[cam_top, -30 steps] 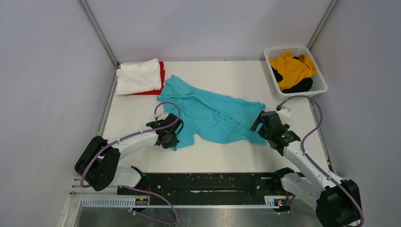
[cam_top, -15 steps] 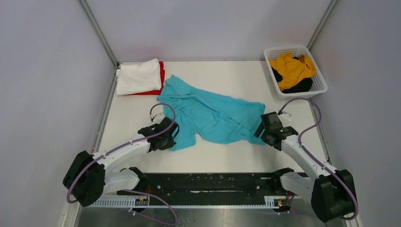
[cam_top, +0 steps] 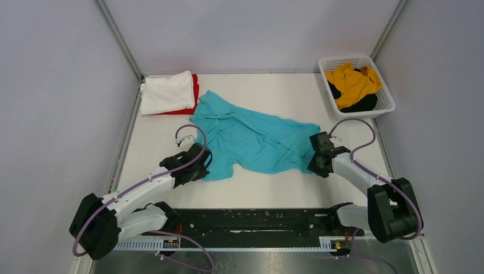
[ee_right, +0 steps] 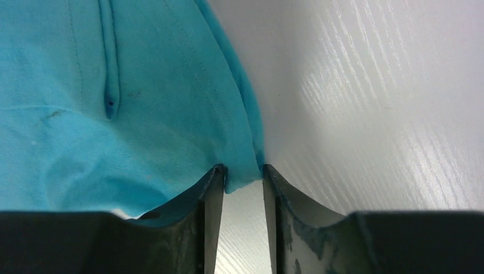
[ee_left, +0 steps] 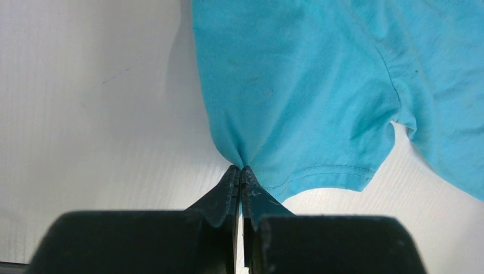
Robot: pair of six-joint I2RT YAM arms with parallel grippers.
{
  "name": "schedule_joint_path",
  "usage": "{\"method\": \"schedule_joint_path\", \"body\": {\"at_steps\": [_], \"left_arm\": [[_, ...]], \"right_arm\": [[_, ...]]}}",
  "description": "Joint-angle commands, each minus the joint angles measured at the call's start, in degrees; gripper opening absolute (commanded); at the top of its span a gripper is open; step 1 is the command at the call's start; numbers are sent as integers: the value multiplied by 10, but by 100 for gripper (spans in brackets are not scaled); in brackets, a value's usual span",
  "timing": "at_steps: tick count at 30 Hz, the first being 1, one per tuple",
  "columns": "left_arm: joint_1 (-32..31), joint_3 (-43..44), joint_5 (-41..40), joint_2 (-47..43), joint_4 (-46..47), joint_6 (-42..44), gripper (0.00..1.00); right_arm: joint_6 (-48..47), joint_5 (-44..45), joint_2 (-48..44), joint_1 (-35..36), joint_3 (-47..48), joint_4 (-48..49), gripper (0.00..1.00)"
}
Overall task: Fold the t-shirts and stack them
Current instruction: Flatten out the tshirt
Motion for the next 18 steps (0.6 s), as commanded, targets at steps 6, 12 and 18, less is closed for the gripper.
{"method": "schedule_joint_path", "body": {"at_steps": [6, 12, 18], "left_arm": [[-2, 17, -45, -40, -3, -4, 0], [-1, 66, -67, -102, -25, 9, 0], [-2, 171, -86, -203, -23, 47, 0]], "right_arm": [[-18, -10, 24, -1, 6, 29, 8], [-47, -35, -82, -1, 2, 39, 0], [-61, -30, -251, -1, 66, -33, 0]]}}
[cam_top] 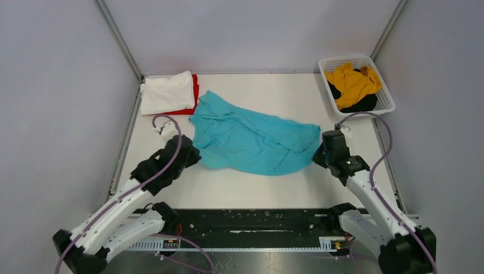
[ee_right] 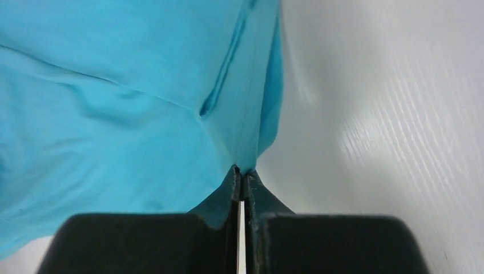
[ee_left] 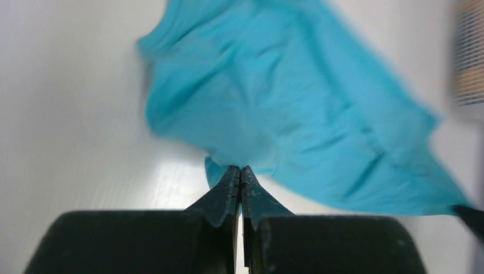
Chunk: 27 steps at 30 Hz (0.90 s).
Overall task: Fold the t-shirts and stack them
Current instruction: Flatten out the tshirt
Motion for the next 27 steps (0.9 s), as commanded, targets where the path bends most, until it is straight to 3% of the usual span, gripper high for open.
{"method": "schedule_joint_path", "body": {"at_steps": [1, 6, 13, 27], "left_arm": [[-2, 108, -33, -78, 29, 46, 0], [-2, 219, -46, -127, 46, 99, 0], [-1, 408, 44, -115, 69, 189, 0], [-1, 810, 236, 40, 19, 285, 0]], "right_arm": [[-19, -4, -105, -1, 78, -59, 0], [-23, -13, -192, -1, 187, -110, 0], [-32, -24, -264, -1, 311, -119, 0], [-74, -97, -318, -1, 543, -181, 0]]}}
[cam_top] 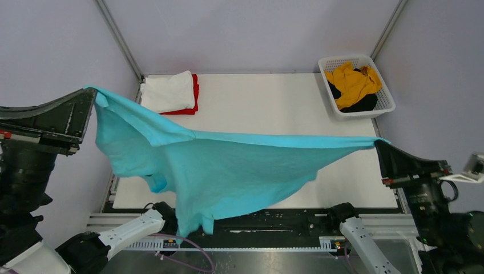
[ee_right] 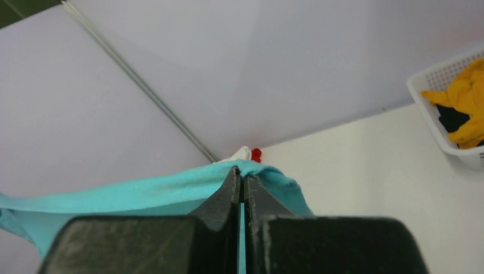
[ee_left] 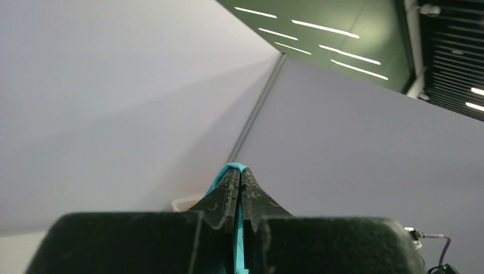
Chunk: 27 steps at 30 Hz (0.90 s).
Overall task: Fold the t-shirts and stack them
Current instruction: Flatten out the tshirt
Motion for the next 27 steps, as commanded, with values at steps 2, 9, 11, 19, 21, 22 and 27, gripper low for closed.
{"method": "schedule_joint_path", "body": {"at_steps": [2, 9, 11, 19, 21, 22, 27], "left_arm": [[0, 96, 81, 53, -11, 32, 0], [-1, 74, 54, 48, -11, 41, 0], [-1, 50, 30, 48, -9, 50, 0], [-1, -132, -196, 87, 76, 97, 0], [1, -164, -268, 133, 88, 106, 0], [14, -191, -293, 156, 105, 111, 0], [137, -250, -206, 313, 154, 70, 0]], "right_arm": [[-32, -36, -5, -2, 57, -21, 0], [-34, -8, -3, -1, 63, -19, 0], [-39, 20, 4, -1, 53, -18, 0], [-76, 206, 106, -1, -35, -5, 0], [-87, 264, 156, -1, -71, 16, 0], [-87, 283, 189, -1, -92, 25, 0], [-72, 304, 321, -15, -205, 146, 0]]}}
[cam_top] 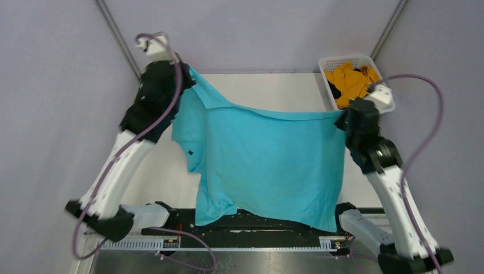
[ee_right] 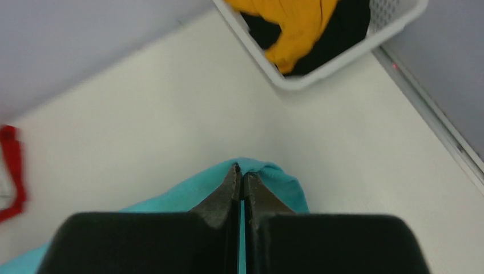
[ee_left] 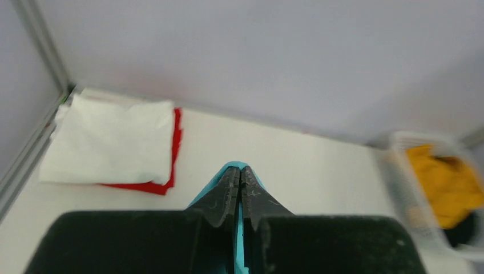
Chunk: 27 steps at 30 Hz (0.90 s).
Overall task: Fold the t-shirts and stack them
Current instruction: Flatten out the tshirt
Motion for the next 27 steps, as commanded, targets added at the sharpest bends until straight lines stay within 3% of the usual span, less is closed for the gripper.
{"method": "schedule_joint_path", "body": {"at_steps": [1, 4, 6, 8, 9, 11, 13, 14, 15, 18, 24, 27], "left_arm": [[97, -41, 31, 148, 83, -21, 0], [128, 1, 90, 293, 122, -14, 0], [134, 86, 107, 399, 103, -5, 0], [135, 201, 120, 506, 71, 6, 16], [135, 260, 132, 573, 50, 14, 29], [135, 378, 149, 655, 4, 23, 46], [135, 451, 157, 690, -35, 19, 79], [135, 438, 160, 682, -36, 17, 95], [135, 401, 165, 663, -23, 15, 98], [135, 260, 178, 576, 32, -2, 99], [133, 42, 208, 417, 25, -82, 99], [131, -38, 273, 361, 45, -91, 99]], "right_arm": [[-5, 43, 126, -24, -82, 124, 0], [-2, -34, 253, -62, -68, 189, 0], [-6, -60, 341, -77, -37, 217, 1], [-22, -70, 421, -83, 26, 233, 13], [-36, -77, 457, -83, 55, 233, 30], [-50, -103, 507, -83, 117, 202, 69], [-56, -137, 525, -83, 140, 188, 97], [-58, -151, 518, -82, 136, 192, 99], [-55, -160, 508, -82, 126, 200, 99], [-45, -190, 468, -82, 82, 212, 99], [-2, -250, 357, -79, -55, 214, 100], [7, -286, 317, -79, -110, 215, 99]]}}
